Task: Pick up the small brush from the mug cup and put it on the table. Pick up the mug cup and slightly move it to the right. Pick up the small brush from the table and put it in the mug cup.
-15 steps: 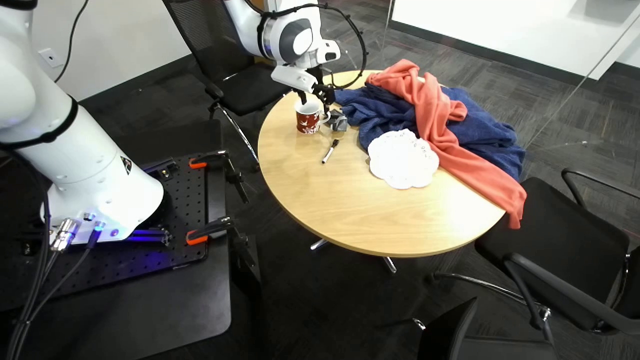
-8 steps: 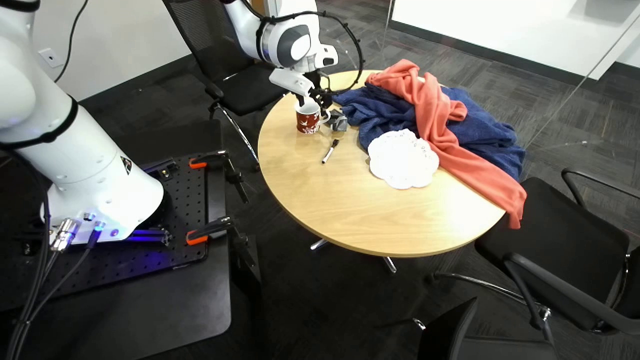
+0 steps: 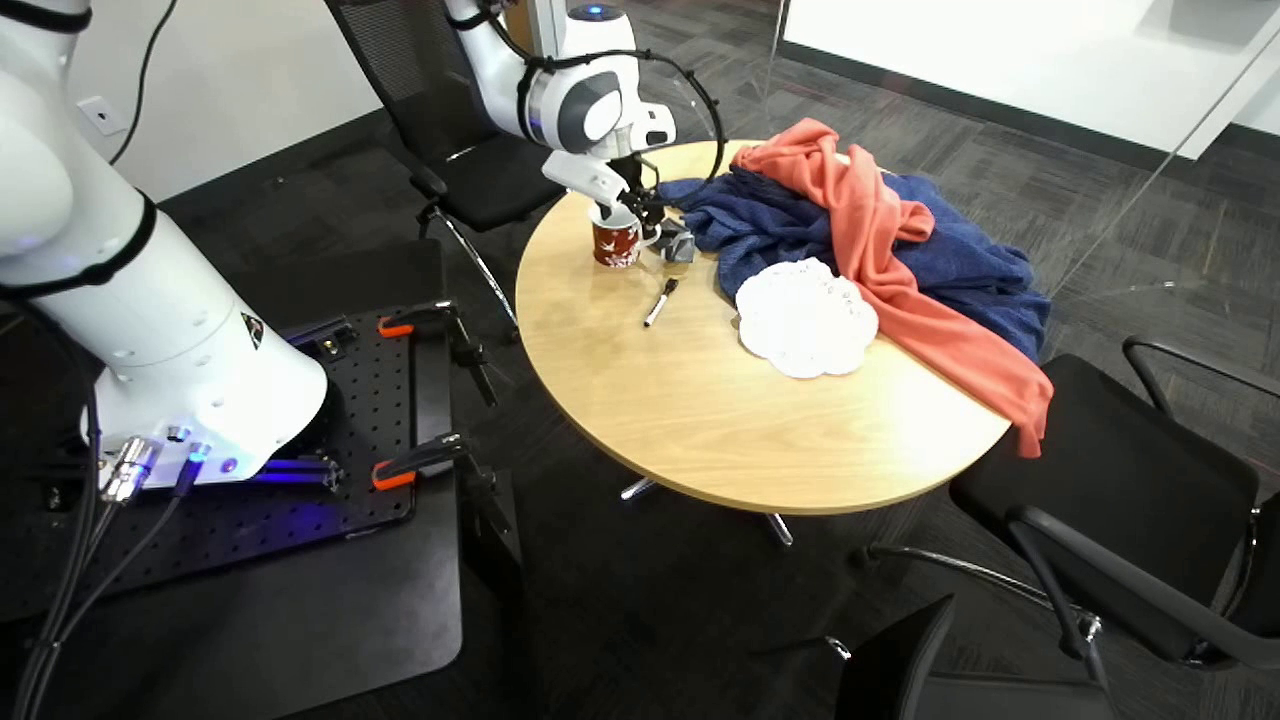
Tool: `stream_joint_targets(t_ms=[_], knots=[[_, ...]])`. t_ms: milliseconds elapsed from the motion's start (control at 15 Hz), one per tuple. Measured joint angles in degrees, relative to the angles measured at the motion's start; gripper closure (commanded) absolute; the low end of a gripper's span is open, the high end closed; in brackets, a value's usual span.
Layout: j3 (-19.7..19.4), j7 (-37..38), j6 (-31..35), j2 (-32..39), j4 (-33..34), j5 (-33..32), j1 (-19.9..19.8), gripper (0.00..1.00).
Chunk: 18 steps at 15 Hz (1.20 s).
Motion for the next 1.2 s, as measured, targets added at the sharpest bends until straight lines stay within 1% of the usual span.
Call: stream_joint_targets(t_ms=[467,533,600,733,800,1133,1200], knots=[[-0.3,0.0,0.3,2.9,2.8,1.0,0.5,0.0],[-0.3,0.0,0.3,3.4,3.3,1.1,0.5,0.25],[-0.3,0.0,0.3,4.0,3.8,1.1,0.5,0.26],[-0.3,0.0,0.3,5.0,4.6,1.1,0.4,0.42],[-0.3,0.0,0.3,5.4,5.0,1.1,0.4,0.51],[-0.3,0.0,0.3,6.5,6.2,1.1,0.4,0.88],[-0.3,0.0,0.3,6.5,6.3,1.1,0.4,0.97]])
